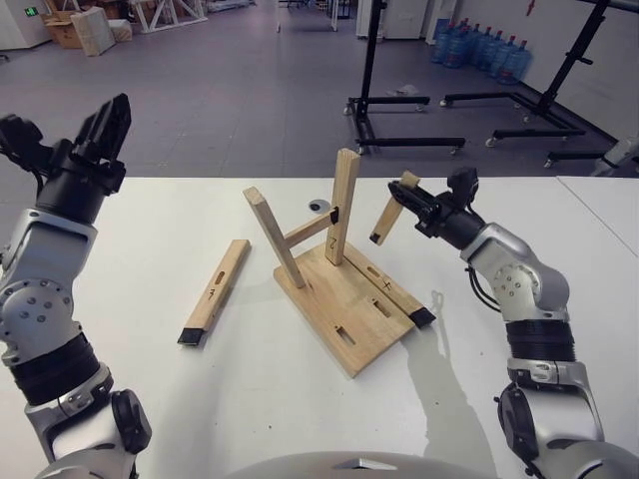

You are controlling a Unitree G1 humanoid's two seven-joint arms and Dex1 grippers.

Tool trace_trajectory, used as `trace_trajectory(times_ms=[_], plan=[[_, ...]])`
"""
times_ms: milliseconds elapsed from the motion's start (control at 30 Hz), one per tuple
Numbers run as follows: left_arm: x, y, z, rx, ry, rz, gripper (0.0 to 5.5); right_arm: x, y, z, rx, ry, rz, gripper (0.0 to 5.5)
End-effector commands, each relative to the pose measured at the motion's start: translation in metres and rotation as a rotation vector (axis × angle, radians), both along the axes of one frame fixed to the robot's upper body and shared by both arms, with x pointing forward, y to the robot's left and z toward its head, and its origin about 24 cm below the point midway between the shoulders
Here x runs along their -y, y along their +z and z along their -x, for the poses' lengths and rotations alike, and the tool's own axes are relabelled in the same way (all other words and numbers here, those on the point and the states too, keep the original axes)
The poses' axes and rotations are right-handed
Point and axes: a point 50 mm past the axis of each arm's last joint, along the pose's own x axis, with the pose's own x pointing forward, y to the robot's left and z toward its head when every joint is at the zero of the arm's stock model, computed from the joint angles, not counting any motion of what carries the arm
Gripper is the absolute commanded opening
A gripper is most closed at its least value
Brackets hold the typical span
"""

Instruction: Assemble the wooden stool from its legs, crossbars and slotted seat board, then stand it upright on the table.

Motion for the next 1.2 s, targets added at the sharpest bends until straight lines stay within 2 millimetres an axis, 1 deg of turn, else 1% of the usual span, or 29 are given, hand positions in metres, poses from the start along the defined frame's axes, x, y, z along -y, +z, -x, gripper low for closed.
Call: trace_trajectory(times_ms=[33, 100, 167, 233, 333, 400, 533, 800, 900, 1067, 1167, 1200], plan=[[0.000, -0.015, -0.001, -0.042, 0.001, -0.030, 2.57, 0.006, -0.035, 0.004, -0.063, -0.004, 0.076, 0.39], [0.000, -0.019, -0.002, -0.050, -0.003, -0.037, 2.57, 0.001, -0.043, 0.005, -0.093, 0.022, 0.027, 0.39], [0.001, -0.022, -0.003, -0.053, -0.007, -0.042, 2.57, -0.005, -0.046, 0.005, -0.102, 0.037, 0.003, 0.39], [0.001, -0.023, -0.003, -0.054, -0.009, -0.046, 2.57, -0.007, -0.042, 0.004, -0.092, 0.036, -0.026, 0.39], [0.001, -0.024, -0.002, -0.053, -0.011, -0.049, 2.57, -0.006, -0.035, 0.003, -0.073, 0.031, -0.036, 0.39], [0.001, -0.025, -0.002, -0.057, -0.012, -0.054, 2.57, -0.006, -0.036, 0.004, -0.077, 0.036, -0.015, 0.39], [0.003, -0.029, -0.001, -0.066, -0.017, -0.061, 2.57, -0.006, -0.049, 0.006, -0.106, 0.015, 0.034, 0.39], [0.007, -0.033, -0.001, -0.075, -0.020, -0.067, 2.57, -0.005, -0.056, 0.004, -0.111, -0.030, 0.062, 0.39], [0.009, -0.034, -0.001, -0.078, -0.022, -0.069, 2.57, -0.008, -0.061, 0.006, -0.112, -0.021, 0.086, 0.39], [0.011, -0.034, -0.002, -0.082, -0.018, -0.087, 2.57, -0.019, -0.071, 0.021, -0.056, 0.034, 0.238, 0.39], [0.012, -0.034, -0.002, -0.084, -0.013, -0.105, 2.57, -0.021, -0.080, 0.029, -0.030, 0.002, 0.285, 0.39], [0.012, -0.035, -0.003, -0.085, -0.012, -0.112, 2.57, -0.020, -0.086, 0.033, -0.033, -0.015, 0.299, 0.39]])
